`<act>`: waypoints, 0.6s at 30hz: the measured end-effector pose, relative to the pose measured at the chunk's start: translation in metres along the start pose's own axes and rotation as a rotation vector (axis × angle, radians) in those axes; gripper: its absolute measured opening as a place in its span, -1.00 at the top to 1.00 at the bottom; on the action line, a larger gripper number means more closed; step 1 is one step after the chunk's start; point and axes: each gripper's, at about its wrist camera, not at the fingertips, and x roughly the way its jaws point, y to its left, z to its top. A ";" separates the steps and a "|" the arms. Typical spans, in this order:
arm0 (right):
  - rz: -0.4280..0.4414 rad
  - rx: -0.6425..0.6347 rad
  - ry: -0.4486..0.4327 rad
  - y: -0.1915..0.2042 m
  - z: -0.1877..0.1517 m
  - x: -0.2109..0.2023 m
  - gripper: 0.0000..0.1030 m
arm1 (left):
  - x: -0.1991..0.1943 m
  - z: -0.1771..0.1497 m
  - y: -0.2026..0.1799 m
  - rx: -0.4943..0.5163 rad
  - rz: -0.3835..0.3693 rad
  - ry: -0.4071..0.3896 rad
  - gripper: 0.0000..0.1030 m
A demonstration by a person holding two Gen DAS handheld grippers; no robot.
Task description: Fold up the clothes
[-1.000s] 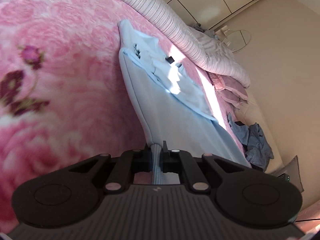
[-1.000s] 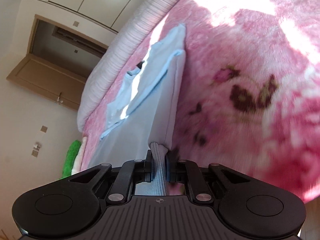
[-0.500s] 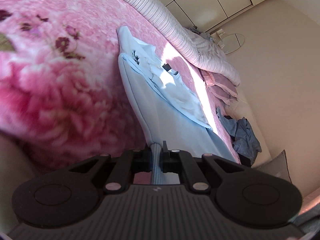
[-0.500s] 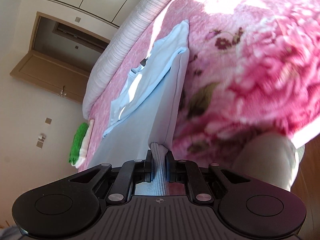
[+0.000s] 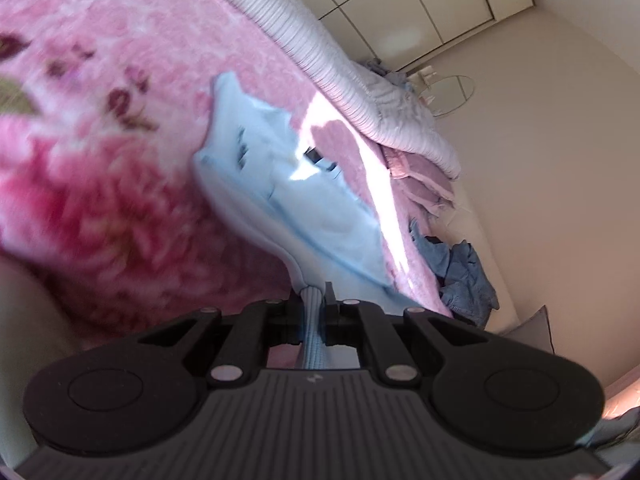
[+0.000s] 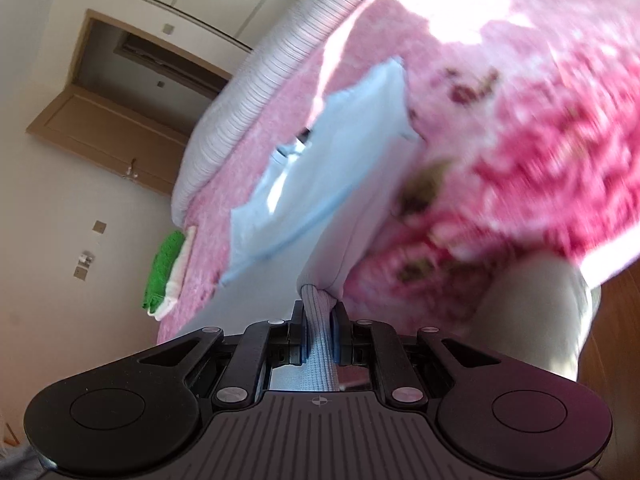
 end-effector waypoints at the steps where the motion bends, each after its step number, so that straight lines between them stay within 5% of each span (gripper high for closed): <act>1: 0.005 -0.017 -0.005 0.004 0.009 0.002 0.80 | 0.004 0.010 -0.002 0.008 -0.007 -0.001 0.92; 11: 0.002 -0.134 -0.045 0.031 0.121 0.049 0.79 | 0.085 0.115 -0.012 0.054 0.002 0.001 0.92; 18: -0.039 -0.085 0.005 0.006 0.180 0.103 0.79 | 0.144 0.160 0.008 0.011 0.051 0.038 0.91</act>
